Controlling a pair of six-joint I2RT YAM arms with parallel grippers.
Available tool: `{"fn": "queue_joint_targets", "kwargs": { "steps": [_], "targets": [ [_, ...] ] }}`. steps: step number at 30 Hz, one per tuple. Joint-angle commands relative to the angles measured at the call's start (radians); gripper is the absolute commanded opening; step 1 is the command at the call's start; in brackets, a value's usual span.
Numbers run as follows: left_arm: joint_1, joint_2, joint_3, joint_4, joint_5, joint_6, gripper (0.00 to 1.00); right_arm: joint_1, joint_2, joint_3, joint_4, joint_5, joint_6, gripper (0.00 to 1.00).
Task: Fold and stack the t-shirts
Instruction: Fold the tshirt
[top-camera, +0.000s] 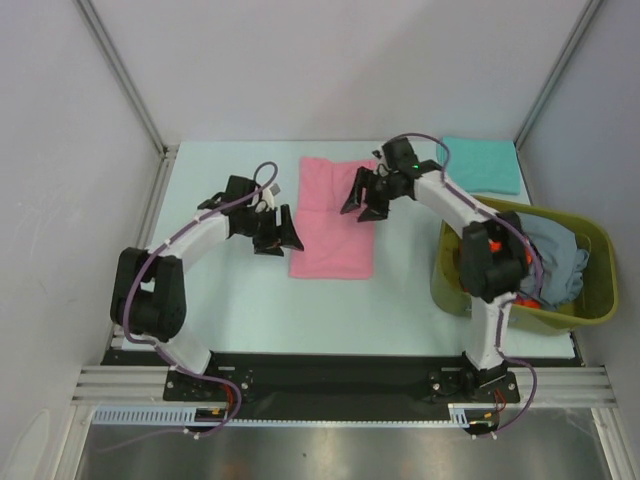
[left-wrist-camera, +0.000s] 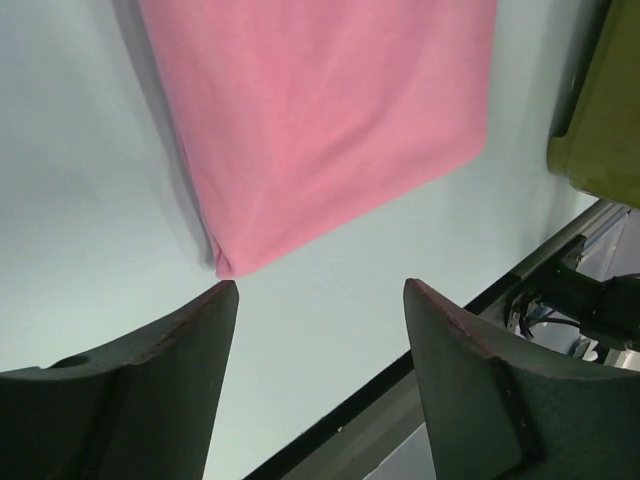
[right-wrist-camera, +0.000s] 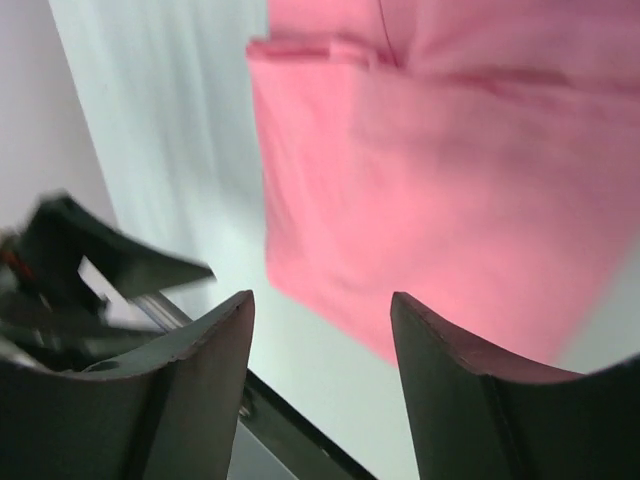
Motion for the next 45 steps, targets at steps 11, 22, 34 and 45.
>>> {"fn": "queue_joint_targets", "kwargs": {
  "steps": [11,22,34,45],
  "targets": [
    [0.038,0.132,-0.076,0.004,0.027,-0.069,0.65,-0.081,-0.291,-0.554,0.011,-0.073,-0.113,0.66],
    [0.043,0.230,-0.104,0.073,0.033,-0.155,0.49,-0.110,-0.246,-0.752,0.308,-0.193,0.135,0.45],
    [0.043,0.235,-0.113,0.081,-0.012,-0.162,0.45,-0.041,-0.213,-0.579,0.042,0.025,-0.062,0.51],
    [0.047,0.235,-0.159,0.118,-0.032,-0.177,0.39,0.027,-0.213,-0.521,-0.041,0.134,-0.011,0.56]
  ]
}}
